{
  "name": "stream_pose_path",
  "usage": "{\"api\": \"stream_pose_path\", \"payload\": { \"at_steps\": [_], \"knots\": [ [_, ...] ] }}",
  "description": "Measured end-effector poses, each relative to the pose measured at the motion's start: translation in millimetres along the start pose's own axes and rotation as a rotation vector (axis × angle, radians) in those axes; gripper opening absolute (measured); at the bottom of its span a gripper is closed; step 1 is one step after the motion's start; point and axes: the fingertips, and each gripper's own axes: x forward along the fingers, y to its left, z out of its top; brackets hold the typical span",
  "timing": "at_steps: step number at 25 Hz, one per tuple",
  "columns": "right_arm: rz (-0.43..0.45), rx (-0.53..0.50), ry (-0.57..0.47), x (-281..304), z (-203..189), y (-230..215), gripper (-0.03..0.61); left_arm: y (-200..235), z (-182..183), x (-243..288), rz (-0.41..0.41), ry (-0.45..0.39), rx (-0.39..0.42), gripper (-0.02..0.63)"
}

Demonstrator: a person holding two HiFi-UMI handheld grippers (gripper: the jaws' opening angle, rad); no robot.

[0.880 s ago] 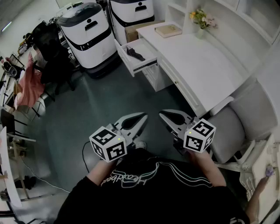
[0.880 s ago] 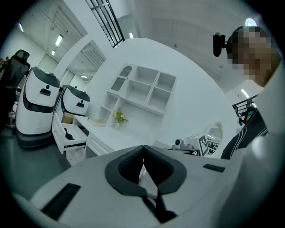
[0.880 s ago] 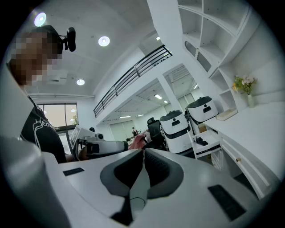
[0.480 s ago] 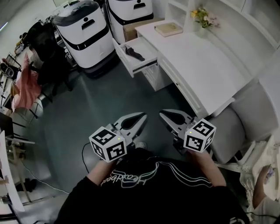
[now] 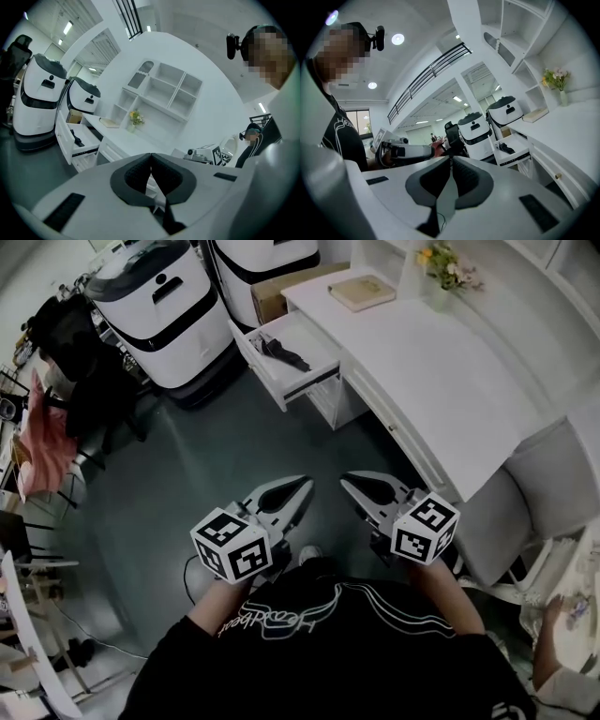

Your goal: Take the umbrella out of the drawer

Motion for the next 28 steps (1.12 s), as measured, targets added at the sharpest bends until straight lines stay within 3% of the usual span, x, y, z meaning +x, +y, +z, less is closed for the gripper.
{"api": "stream_pose_path", "payload": {
  "at_steps": [9, 12, 18, 28],
  "knots": [
    [-0.049, 0.015, 0.025, 77.2, 26.9, -51.0, 0.052, 104.2, 26.5, 10.6, 0.046, 0.038, -0.019, 0.02],
    [-0.032, 0.083, 0.007, 96.5, 28.1, -62.2, 0.052, 128.4, 27.1, 11.9, 0.066, 0.049, -0.008, 0.02],
    [-0.021, 0.112, 0.033, 130.7, 34.3, -89.4, 0.052, 169.8, 38.0, 21.8, 0.106, 0.037, -0.074, 0.021],
    [0.031, 0.091, 0.07, 218.4, 87.7, -191.8, 0.053, 265.3, 104.5, 98.6, 0.147, 0.044, -0.077, 0.021]
  ]
}}
